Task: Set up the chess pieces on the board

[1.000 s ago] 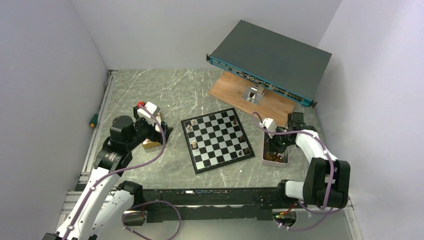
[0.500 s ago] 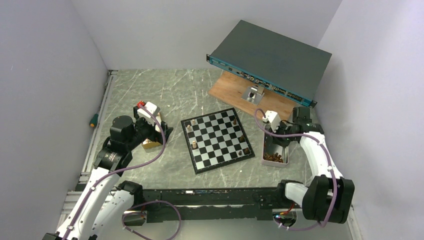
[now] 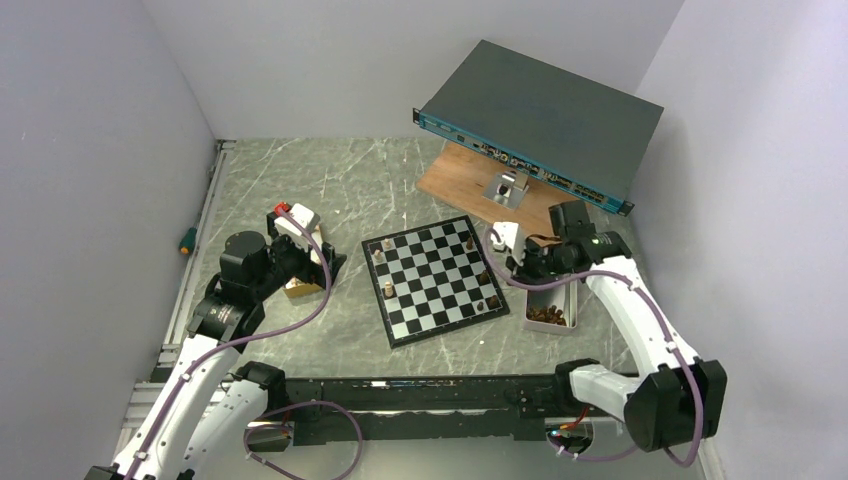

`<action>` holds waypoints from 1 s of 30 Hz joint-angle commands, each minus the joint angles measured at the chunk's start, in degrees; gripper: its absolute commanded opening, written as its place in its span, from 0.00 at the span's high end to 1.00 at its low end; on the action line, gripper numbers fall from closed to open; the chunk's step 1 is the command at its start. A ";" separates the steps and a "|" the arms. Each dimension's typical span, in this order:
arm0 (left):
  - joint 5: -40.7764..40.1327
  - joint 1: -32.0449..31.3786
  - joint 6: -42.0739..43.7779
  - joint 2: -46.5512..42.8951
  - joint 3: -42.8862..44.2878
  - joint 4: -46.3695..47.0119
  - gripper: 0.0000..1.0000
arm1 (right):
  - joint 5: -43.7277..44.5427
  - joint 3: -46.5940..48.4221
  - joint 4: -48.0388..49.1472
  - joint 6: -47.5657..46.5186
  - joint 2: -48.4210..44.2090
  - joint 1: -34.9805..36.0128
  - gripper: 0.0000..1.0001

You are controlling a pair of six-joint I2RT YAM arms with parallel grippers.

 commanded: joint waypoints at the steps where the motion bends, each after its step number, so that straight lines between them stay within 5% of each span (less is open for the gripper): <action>1: 0.56 0.23 0.34 -0.19 0.83 1.35 0.01 | -2.59 4.25 -0.01 1.13 3.06 6.03 1.00; 11: 0.22 0.32 0.47 -0.17 0.77 1.27 0.01 | 4.75 5.50 5.86 4.86 12.40 18.58 1.00; 30: 0.22 0.41 0.49 0.08 0.75 1.36 0.01 | 11.74 3.74 14.30 10.16 20.56 21.09 0.99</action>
